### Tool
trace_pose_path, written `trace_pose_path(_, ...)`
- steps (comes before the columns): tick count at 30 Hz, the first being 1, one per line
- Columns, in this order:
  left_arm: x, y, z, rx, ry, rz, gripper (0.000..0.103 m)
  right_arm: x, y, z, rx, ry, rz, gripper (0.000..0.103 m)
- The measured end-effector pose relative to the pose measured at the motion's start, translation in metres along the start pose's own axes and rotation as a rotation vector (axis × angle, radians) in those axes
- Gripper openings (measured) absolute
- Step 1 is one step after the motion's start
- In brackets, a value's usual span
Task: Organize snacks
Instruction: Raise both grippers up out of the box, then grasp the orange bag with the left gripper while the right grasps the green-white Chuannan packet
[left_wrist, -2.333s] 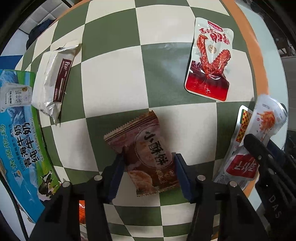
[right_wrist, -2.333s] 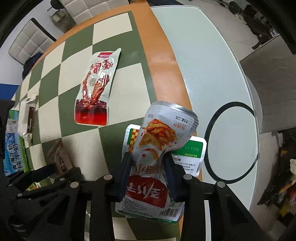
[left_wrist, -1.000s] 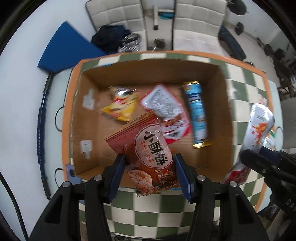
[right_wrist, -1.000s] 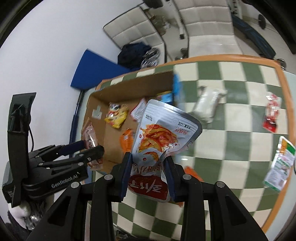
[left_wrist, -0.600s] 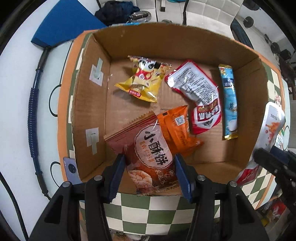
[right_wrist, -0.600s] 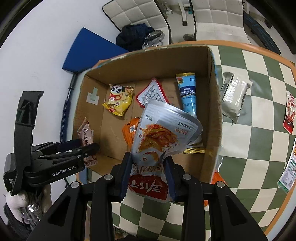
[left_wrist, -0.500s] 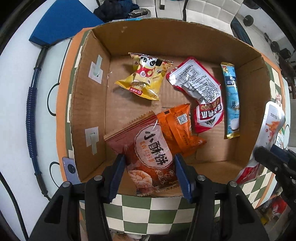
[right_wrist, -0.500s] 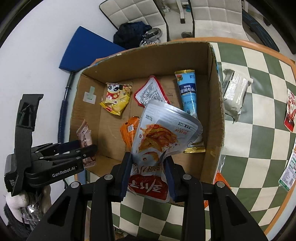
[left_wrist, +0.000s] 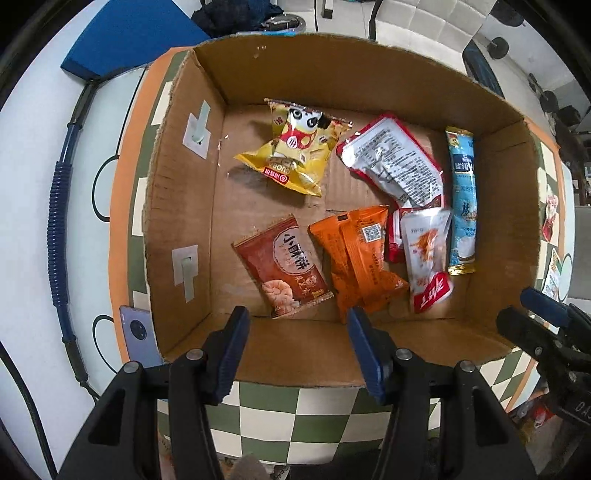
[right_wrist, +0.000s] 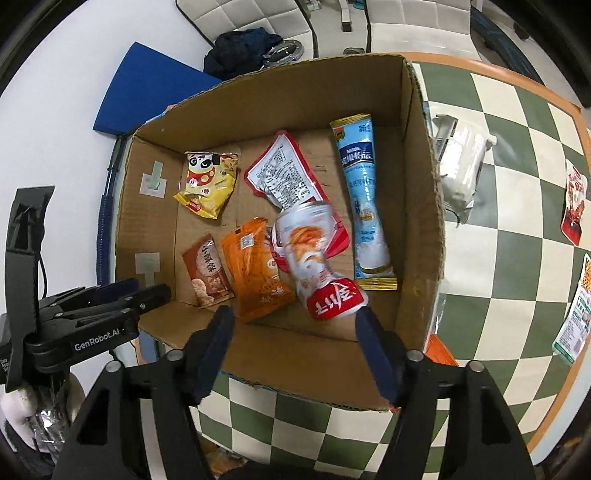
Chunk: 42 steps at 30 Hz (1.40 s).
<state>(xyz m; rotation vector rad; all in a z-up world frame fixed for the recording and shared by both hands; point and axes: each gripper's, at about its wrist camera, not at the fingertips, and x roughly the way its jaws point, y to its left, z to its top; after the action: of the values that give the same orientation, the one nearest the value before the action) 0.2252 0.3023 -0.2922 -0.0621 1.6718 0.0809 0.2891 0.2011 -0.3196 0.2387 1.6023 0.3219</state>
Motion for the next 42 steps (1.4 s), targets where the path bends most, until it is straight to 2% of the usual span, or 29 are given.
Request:
trace_pose_path(1,-0.003,0.0,-0.002,-0.001,-0.009,0.001,0.053,-0.001,0.0,-0.001,0.002,0.001,-0.002,0.084)
trace_pose_path(2,-0.008,-0.001,-0.004,-0.001,-0.021,0.0,0.053,-0.002,0.001,-0.001,0.002,0.0,-0.007,0.086)
trace_pose_path(5,-0.021,-0.003,-0.009,0.001,-0.06,0.01,0.055,-0.008,0.004,-0.006,-0.008,-0.017,-0.04,0.088)
trace_pose_path(8,-0.039,-0.005,-0.016,0.003,-0.117,0.012,0.073,-0.018,0.005,-0.013,-0.016,-0.037,-0.061,0.09)
trace_pose_path(9,-0.046,-0.006,-0.019,0.001,-0.141,0.012,0.076,-0.023,0.007,-0.015,-0.021,-0.048,-0.072,0.092)
trace_pose_path(15,-0.08,-0.013,-0.033,0.006,-0.234,0.014,0.083,-0.052,0.013,-0.029,-0.042,-0.115,-0.118,0.095)
trace_pose_path(29,-0.143,-0.029,-0.082,0.015,-0.396,-0.005,0.083,-0.129,0.031,-0.078,-0.079,-0.269,-0.122,0.096)
trace_pose_path(35,-0.158,-0.038,-0.097,0.01,-0.422,-0.019,0.083,-0.154,0.032,-0.093,-0.08,-0.303,-0.086,0.096)
trace_pose_path(42,-0.158,-0.054,-0.108,-0.044,-0.429,0.0,0.083,-0.168,0.007,-0.097,-0.033,-0.306,0.026,0.097)
